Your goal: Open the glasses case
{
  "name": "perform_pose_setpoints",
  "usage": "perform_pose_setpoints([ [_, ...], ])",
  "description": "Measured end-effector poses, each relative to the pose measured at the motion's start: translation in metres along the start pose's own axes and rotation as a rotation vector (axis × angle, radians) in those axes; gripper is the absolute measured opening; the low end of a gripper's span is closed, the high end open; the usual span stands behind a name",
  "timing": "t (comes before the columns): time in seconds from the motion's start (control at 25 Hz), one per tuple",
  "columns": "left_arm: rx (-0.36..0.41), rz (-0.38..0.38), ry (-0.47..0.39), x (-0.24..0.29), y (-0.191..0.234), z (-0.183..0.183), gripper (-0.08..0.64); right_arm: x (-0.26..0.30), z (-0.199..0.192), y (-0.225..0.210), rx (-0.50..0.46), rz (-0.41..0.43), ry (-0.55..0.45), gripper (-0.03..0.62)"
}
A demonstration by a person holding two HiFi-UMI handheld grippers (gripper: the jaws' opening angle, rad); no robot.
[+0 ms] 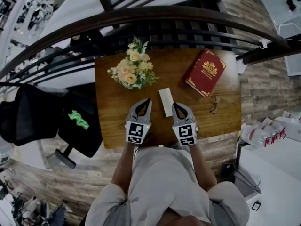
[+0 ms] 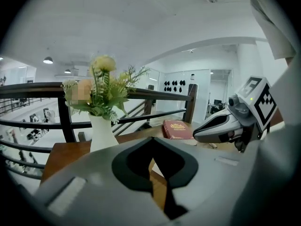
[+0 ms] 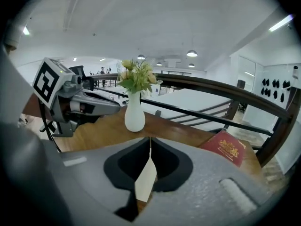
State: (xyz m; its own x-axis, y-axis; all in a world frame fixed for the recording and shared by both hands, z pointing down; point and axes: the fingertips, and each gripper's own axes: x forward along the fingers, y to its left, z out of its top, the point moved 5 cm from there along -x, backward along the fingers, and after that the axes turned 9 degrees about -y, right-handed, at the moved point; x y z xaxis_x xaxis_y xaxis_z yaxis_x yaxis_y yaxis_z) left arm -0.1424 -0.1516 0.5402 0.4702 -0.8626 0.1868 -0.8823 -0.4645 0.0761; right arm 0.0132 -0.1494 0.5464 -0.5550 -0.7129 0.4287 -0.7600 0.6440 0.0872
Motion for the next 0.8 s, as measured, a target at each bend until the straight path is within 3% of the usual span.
perform_pose_setpoints([
  [0.44, -0.01, -0.031, 0.12, 0.024, 0.0, -0.055, 0.02, 0.021, -0.044, 0.012, -0.01, 0.032, 0.114, 0.037],
  [0.8, -0.017, -0.096, 0.209, 0.044, -0.006, -0.093, 0.02, 0.036, -0.076, 0.015, -0.004, 0.029, 0.191, 0.123],
])
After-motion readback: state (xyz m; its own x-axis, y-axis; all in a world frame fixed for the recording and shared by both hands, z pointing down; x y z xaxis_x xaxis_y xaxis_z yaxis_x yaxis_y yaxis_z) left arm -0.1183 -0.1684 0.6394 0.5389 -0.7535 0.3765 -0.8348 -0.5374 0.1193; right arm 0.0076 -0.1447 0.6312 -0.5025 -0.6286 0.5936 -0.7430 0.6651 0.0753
